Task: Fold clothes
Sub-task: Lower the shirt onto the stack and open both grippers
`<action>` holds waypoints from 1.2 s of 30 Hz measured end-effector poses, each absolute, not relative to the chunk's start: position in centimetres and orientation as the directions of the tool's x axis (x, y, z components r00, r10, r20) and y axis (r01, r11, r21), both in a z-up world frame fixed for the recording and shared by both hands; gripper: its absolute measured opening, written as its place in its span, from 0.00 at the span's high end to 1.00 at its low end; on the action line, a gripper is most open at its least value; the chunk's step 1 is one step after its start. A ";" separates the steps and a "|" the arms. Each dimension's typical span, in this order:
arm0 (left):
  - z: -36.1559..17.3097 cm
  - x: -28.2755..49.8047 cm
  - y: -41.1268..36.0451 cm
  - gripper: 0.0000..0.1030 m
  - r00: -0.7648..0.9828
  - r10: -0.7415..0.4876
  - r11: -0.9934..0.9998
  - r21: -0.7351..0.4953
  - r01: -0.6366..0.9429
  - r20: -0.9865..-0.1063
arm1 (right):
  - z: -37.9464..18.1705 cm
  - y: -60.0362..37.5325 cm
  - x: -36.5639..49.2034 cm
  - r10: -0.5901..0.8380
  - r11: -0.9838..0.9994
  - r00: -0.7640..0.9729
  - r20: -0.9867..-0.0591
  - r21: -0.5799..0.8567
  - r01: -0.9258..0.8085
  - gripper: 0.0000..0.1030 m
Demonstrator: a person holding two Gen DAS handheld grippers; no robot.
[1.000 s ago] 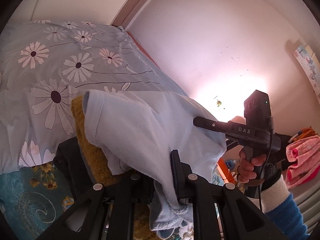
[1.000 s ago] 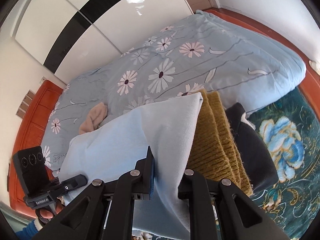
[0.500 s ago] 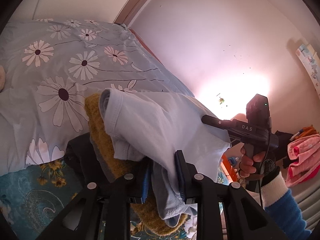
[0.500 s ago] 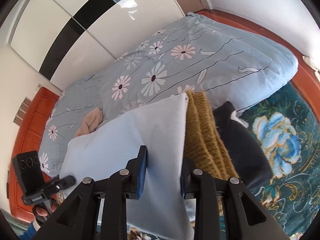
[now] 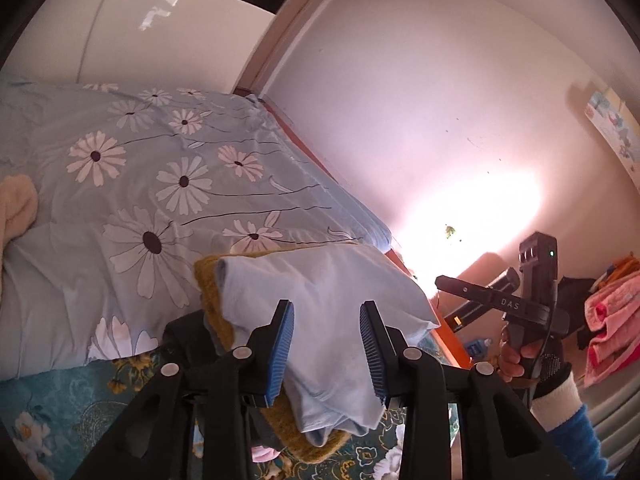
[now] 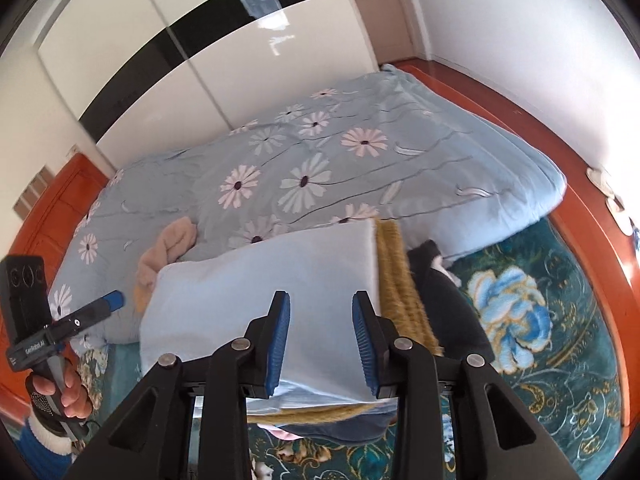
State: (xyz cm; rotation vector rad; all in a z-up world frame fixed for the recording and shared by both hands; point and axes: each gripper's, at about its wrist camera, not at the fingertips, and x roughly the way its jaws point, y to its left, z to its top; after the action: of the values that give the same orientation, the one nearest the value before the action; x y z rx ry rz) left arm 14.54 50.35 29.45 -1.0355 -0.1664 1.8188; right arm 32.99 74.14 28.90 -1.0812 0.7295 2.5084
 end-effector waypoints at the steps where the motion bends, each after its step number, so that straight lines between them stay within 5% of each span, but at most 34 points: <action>1: 29.6 15.2 51.4 0.59 -0.130 0.800 -0.488 -0.509 -0.709 -0.586 | 28.9 73.5 32.5 0.076 -0.831 -0.661 -0.746 0.319 -0.455 0.68; 20: 22.6 17.9 54.0 0.59 -0.091 0.712 -0.524 -0.441 -0.729 -0.696 | 22.5 70.4 33.6 0.062 -0.854 -0.611 -0.789 0.274 -0.441 0.67; 31: 26.0 19.6 53.1 0.58 -0.126 0.741 -0.498 -0.414 -0.762 -0.660 | 25.8 67.8 35.5 0.134 -0.866 -0.633 -0.763 0.220 -0.449 0.67; 36: 26.9 21.6 51.0 0.48 -0.172 0.757 -0.496 -0.384 -0.778 -0.630 | 25.6 64.9 37.5 0.155 -0.859 -0.665 -0.730 0.233 -0.456 0.67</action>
State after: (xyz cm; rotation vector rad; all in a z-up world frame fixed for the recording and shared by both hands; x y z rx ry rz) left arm 21.62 51.00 26.93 -0.9739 0.0316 1.8493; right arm 37.47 64.86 25.57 -1.0538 0.5754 2.5252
